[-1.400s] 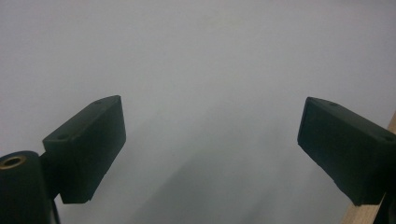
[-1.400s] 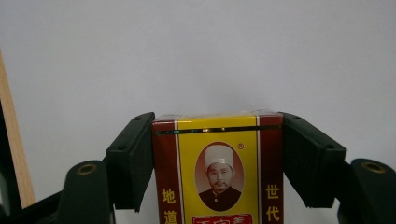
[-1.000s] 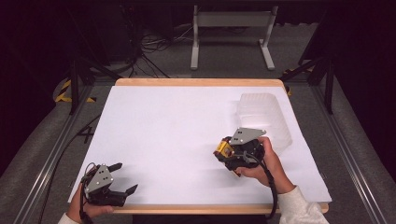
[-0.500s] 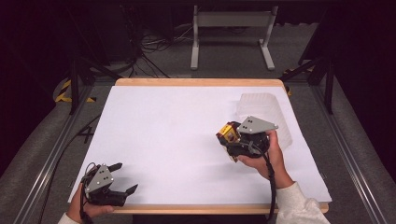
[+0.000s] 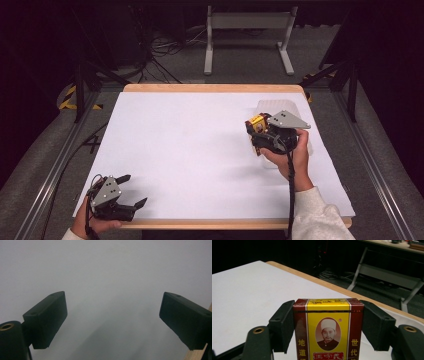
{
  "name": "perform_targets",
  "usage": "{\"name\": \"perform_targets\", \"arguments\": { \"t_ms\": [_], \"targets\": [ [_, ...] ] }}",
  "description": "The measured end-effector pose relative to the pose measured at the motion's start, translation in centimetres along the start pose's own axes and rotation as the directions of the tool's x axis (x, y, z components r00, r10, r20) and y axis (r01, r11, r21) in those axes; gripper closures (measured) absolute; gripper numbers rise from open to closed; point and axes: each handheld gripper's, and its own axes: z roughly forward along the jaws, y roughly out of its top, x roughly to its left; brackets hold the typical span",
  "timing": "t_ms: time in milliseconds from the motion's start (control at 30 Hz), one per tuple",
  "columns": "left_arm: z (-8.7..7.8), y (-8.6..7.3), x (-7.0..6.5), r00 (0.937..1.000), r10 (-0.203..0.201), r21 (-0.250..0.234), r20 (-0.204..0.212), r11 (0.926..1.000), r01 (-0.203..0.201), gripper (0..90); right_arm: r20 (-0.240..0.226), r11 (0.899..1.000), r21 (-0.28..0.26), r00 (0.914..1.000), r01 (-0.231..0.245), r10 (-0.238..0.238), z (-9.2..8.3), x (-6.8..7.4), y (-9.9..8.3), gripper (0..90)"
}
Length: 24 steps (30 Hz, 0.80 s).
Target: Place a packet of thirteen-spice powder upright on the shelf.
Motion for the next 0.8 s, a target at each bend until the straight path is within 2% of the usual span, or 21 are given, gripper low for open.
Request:
{"name": "perform_targets", "arguments": {
  "t_ms": [100,200,333,433,667,800],
  "targets": [
    [0.0,0.0,0.0,1.0000,-0.003,0.000,0.000,1.0000,0.003,8.6,0.038,1.000,0.005,0.9991,-0.020,0.020,0.3,-0.7,-0.3,32.7],
    [0.0,0.0,0.0,1.0000,0.000,0.000,0.001,1.0000,0.000,8.6,0.056,0.998,0.009,0.9969,-0.056,0.056,0.5,-1.5,-0.8,32.7],
    [0.0,0.0,0.0,1.0000,-0.001,0.001,0.002,1.0000,0.001,8.6,0.091,0.995,-0.011,0.9912,-0.095,0.096,0.7,-2.3,-1.2,32.7],
    [0.0,0.0,0.0,1.0000,0.000,0.000,0.002,1.0000,0.000,8.6,0.104,0.995,-0.009,0.9895,-0.100,0.100,0.9,-2.6,-1.3,32.7],
    [0.0,0.0,-0.1,1.0000,0.001,0.001,0.004,1.0000,-0.001,8.6,0.143,0.990,-0.016,0.9792,-0.142,0.143,1.2,-3.5,-2.0,32.7],
    [0.0,0.0,0.0,1.0000,-0.001,0.002,0.004,1.0000,0.001,8.6,0.146,0.989,0.001,0.9782,-0.149,0.147,1.4,-3.7,-2.4,32.6]
  ]
}}
